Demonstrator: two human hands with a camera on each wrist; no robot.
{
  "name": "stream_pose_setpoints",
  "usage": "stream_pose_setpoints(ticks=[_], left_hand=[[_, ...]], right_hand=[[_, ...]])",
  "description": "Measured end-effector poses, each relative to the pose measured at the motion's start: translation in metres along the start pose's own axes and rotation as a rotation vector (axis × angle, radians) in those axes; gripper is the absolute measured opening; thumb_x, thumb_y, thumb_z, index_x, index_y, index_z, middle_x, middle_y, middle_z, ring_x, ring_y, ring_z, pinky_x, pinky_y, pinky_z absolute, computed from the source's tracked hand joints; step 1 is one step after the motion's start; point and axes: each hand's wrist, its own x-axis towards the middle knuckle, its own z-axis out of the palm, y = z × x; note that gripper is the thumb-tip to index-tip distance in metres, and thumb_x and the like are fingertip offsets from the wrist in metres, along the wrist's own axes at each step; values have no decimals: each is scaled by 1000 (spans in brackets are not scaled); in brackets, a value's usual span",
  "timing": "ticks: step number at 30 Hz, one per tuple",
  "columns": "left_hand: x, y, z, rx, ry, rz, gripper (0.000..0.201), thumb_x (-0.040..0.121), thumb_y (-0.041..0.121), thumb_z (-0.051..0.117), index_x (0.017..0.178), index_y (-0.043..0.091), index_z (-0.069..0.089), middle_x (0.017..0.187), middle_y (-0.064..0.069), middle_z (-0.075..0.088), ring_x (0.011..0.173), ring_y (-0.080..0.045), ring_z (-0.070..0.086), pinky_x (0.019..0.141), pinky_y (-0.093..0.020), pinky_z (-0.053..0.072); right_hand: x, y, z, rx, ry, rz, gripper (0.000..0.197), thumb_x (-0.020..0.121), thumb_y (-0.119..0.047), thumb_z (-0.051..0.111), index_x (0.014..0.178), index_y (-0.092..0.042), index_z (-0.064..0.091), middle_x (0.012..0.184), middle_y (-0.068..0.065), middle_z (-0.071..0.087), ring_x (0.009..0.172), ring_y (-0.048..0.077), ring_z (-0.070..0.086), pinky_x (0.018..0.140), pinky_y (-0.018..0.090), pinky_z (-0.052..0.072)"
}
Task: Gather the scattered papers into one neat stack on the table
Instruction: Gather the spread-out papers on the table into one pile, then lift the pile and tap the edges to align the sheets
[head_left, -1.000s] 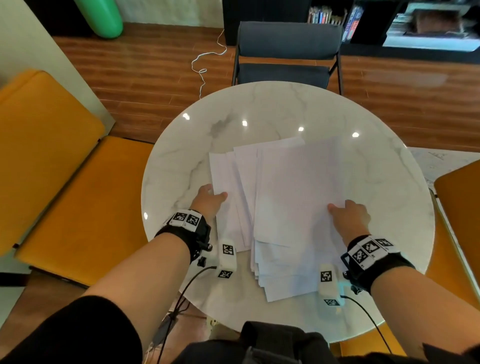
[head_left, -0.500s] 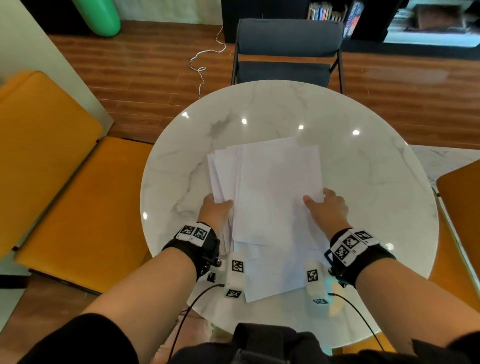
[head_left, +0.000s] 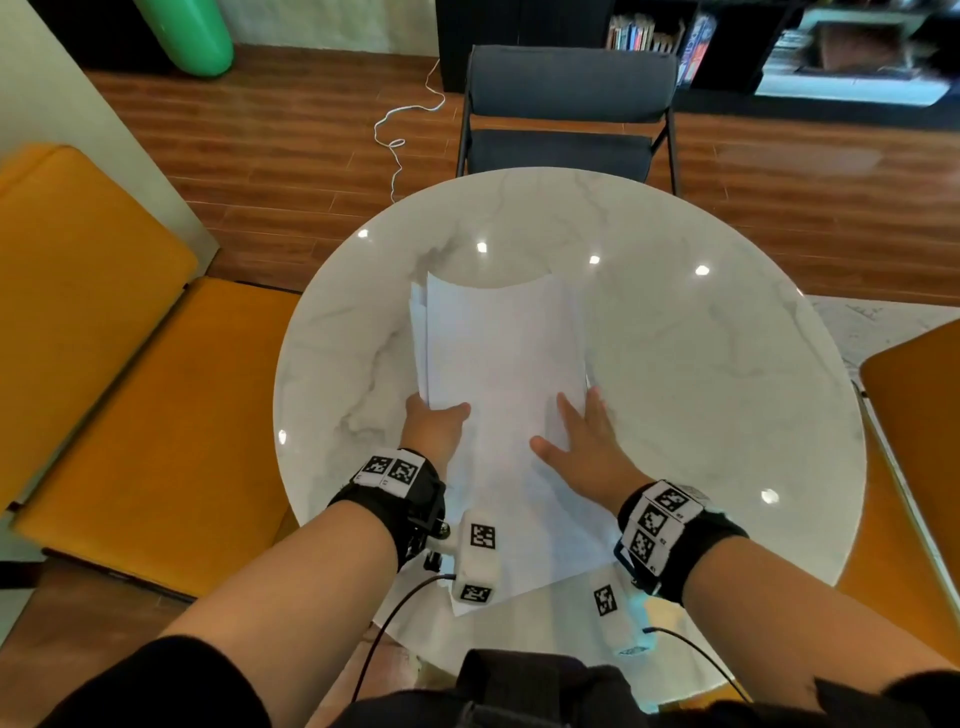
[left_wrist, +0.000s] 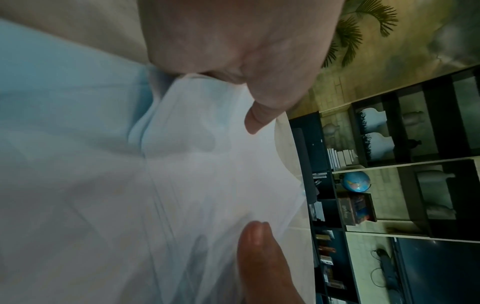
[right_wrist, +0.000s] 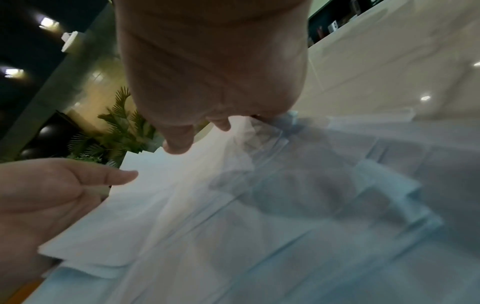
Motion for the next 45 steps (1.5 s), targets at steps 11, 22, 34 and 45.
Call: stream_pose_setpoints(ticks=[11, 22, 34, 45], left_hand=[[1, -4, -6, 3, -21, -16, 70, 91, 22, 58, 148, 7, 20, 148, -15, 38, 131, -31, 42, 104, -37, 36], [-12, -15, -20, 31, -84, 141, 25, 85, 7, 60, 109, 13, 60, 116, -14, 67, 105, -32, 63, 98, -47, 50], [-60, 32, -68, -120, -381, 292, 41, 89, 7, 60, 126, 21, 53, 114, -3, 68, 101, -19, 67, 87, -35, 54], [-76, 49, -39, 245, -170, 484, 43, 92, 7, 45, 134, 17, 46, 119, -4, 59, 100, -21, 55, 86, -28, 44]], right_hand=[[-3, 6, -1, -4, 94, 99, 93, 90, -60, 41, 152, -11, -8, 161, 12, -15, 148, 27, -15, 117, 43, -6], [-1, 14, -3, 187, 64, 69, 91, 87, -51, 54, 154, -14, 4, 163, 3, 2, 150, 20, -2, 119, 39, 5], [-26, 10, -73, 1233, -90, -154, 92, 54, -30, 90, 134, -10, 50, 126, 15, 65, 115, 33, 62, 94, 42, 51], [-44, -45, -79, 728, 271, -32, 42, 82, 0, 52, 123, -10, 50, 116, 15, 62, 104, 34, 61, 92, 47, 52]])
